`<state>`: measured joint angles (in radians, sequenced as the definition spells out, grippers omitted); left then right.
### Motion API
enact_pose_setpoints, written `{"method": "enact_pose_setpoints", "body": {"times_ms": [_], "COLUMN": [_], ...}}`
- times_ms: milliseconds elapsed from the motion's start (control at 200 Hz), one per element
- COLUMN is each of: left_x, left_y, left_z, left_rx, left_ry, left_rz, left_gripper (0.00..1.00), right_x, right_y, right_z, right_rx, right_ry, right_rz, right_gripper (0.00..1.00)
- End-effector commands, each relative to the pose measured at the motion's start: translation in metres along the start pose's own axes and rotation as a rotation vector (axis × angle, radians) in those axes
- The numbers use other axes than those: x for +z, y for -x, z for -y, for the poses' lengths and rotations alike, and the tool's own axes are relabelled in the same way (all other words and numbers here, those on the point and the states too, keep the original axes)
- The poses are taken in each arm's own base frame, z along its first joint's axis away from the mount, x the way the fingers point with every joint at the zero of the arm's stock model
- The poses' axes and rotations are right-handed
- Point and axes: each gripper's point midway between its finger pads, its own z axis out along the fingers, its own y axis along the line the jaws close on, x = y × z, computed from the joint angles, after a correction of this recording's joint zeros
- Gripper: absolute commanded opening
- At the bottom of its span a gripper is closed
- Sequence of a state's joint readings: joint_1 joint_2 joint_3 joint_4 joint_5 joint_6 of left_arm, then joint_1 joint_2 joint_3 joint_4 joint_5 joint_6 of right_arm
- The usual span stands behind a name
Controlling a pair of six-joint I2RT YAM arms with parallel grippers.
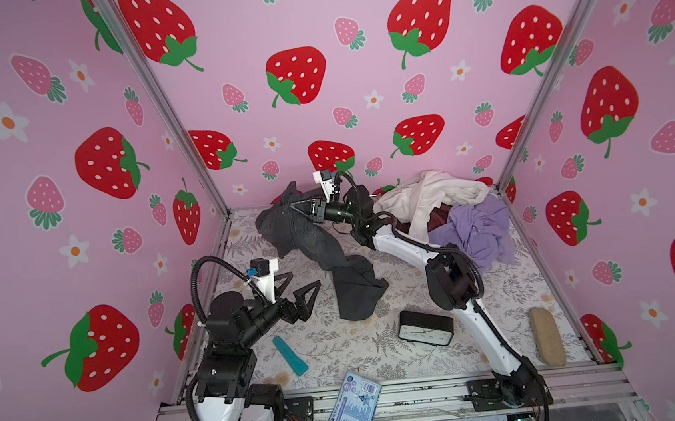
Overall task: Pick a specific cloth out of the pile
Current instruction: 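Swing the held jeans toward the left gripper and lower them onto the trousers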
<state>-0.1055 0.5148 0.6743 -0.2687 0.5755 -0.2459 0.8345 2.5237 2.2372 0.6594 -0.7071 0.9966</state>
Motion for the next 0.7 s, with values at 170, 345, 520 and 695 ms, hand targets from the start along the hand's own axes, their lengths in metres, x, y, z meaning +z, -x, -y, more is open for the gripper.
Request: {"method": "enact_pose_setpoints", "body": {"times_ms": [170, 345, 520, 695], "left_x": [-0.003, -0.001, 0.0, 0.0], "left_y": [0.009, 0.008, 0.009, 0.008], "left_z": [0.005, 0.004, 0.005, 0.005], "left_rx": [0.025, 0.024, 0.023, 0.024], "left_ry": [-0.007, -0.008, -0.016, -0.015], "left_rz": [0.018, 0.016, 0.012, 0.011], "left_gripper": [0.99, 0.99, 0.99, 0.99], "right_x": [0.007, -0.003, -0.016, -0.012], "right_y": [-0.053, -0.11, -0.15, -0.134], "right_z": [-0.007, 0.035, 0.057, 0.043], "right_rx": [0.053, 0.153, 0.226, 0.166], "right_ry": [0.039, -0.134, -0.205, -0.192], "right_rz": [-0.136, -0.255, -0.326, -0.349], "right_gripper": [0.0, 0.0, 0.14, 0.64]}}
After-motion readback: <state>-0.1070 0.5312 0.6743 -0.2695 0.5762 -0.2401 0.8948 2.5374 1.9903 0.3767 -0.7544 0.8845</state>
